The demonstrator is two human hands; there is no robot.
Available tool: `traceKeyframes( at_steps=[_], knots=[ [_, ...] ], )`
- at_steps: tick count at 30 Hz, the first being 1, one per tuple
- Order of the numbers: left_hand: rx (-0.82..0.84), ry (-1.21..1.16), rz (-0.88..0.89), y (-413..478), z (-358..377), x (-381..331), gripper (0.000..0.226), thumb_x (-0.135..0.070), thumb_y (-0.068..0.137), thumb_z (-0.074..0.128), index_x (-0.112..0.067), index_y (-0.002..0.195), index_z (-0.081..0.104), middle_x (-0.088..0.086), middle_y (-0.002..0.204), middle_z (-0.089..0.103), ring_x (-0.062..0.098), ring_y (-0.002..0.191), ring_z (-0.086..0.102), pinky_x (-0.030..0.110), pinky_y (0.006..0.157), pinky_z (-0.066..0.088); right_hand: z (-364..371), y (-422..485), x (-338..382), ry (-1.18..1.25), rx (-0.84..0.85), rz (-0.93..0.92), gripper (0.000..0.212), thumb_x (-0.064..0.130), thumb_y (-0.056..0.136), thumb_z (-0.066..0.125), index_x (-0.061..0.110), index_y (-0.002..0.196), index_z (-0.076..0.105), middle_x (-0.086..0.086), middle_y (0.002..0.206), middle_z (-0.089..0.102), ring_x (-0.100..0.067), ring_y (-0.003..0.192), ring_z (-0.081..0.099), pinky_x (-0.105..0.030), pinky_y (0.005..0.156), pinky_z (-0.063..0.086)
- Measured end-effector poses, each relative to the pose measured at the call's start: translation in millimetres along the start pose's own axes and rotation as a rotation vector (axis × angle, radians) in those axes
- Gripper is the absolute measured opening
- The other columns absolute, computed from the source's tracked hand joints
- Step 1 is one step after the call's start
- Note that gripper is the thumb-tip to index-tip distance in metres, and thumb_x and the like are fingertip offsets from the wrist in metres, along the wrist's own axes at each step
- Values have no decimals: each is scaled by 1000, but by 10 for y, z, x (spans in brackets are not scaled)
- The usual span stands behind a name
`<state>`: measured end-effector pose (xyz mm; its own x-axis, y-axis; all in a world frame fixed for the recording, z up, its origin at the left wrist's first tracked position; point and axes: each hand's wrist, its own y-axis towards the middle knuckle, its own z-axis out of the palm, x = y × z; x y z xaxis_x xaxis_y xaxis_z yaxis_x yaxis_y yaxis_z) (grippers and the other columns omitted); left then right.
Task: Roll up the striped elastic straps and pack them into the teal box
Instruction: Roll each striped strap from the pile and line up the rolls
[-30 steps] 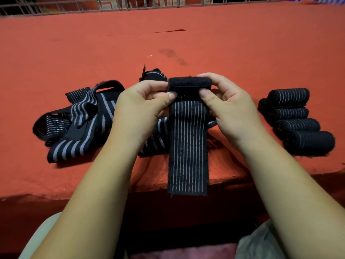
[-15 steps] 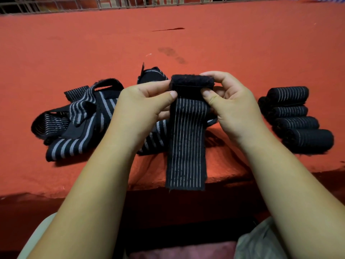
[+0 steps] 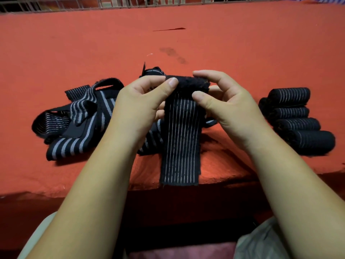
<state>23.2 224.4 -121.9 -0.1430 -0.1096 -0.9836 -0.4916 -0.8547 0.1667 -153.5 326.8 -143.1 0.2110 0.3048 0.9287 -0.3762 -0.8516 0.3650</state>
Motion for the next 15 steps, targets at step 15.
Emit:
traceKeyframes(
  at_steps=[15],
  knots=[
    [61,89,116,4,23,32,24,-20,101,75,-21,125,81,-3,116,83,17,115,77,51,105,60,-33,18,-15,-117,-108,12,24,22,108,63,21,130,74,-16,111,79,-26,90,68,-58,81,60]
  ],
)
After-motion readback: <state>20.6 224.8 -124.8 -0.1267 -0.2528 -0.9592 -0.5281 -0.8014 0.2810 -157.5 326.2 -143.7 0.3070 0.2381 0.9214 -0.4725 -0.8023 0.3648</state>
